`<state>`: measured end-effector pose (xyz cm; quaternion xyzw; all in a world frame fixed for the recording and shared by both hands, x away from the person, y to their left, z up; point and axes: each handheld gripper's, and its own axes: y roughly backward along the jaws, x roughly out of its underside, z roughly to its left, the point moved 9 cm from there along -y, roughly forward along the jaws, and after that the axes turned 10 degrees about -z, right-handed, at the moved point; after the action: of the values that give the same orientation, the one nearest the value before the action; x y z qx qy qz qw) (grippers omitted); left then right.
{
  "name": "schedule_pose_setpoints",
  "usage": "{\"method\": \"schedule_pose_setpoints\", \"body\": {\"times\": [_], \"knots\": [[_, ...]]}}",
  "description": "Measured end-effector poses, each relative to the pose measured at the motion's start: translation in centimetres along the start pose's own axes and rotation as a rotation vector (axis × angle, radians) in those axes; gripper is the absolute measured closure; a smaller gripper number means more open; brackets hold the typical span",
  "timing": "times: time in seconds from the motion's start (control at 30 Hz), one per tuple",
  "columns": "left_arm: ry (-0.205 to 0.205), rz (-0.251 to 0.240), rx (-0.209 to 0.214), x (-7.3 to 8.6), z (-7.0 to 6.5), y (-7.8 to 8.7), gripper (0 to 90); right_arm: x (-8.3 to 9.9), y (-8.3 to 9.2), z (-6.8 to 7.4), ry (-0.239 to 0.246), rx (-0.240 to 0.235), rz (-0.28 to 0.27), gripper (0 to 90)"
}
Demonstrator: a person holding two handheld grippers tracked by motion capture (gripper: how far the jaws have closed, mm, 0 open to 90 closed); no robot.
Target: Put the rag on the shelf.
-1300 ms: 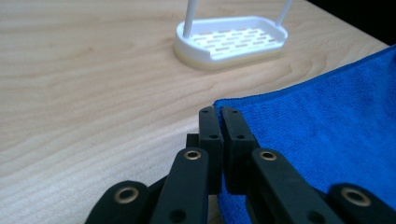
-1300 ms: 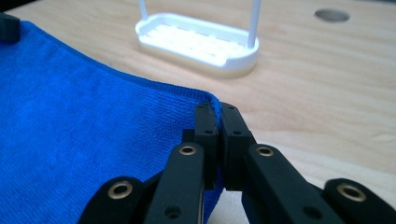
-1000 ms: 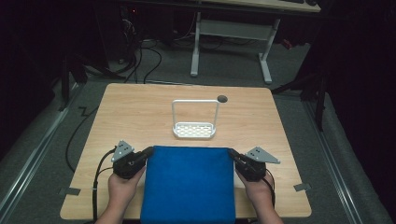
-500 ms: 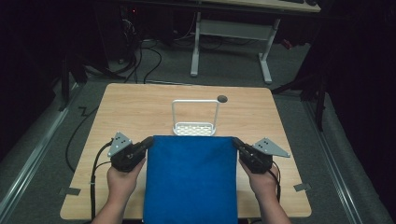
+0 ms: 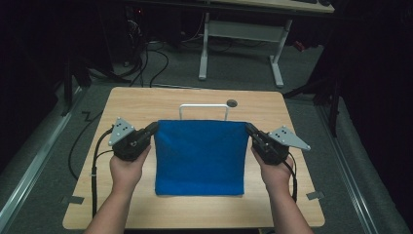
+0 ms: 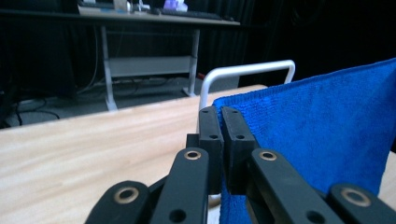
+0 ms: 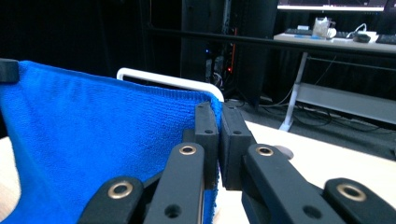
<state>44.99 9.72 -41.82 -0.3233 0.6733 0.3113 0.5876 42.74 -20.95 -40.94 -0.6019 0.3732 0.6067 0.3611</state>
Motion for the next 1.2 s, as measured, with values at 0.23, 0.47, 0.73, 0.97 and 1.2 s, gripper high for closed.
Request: {"method": "schedule_pose_setpoints", "body": {"times": [0.23,0.47,0.73,0.97,1.2], "knots": [[-0.023,-0.046,-0.002,-2.4,0.2,-0.4,88.1,-2.4,-0.5,-0.3,0.018,0.000,-0.048,88.2],[-0.051,-0.098,0.001,-5.5,0.1,-0.9,88.1,-4.7,-0.7,-0.6,0.029,0.002,-0.090,88.3],[-0.063,-0.117,0.021,-7.5,0.4,-2.3,88.2,-6.9,-1.4,-1.2,0.038,0.009,-0.122,88.4],[-0.082,-0.121,0.008,-8.9,1.4,-3.7,88.2,-8.2,-2.6,-2.3,0.038,0.027,-0.134,88.4],[-0.138,-0.113,-0.028,-10.1,2.9,-6.5,88.2,-9.3,-5.3,-4.0,0.015,0.044,-0.136,88.5]]}}
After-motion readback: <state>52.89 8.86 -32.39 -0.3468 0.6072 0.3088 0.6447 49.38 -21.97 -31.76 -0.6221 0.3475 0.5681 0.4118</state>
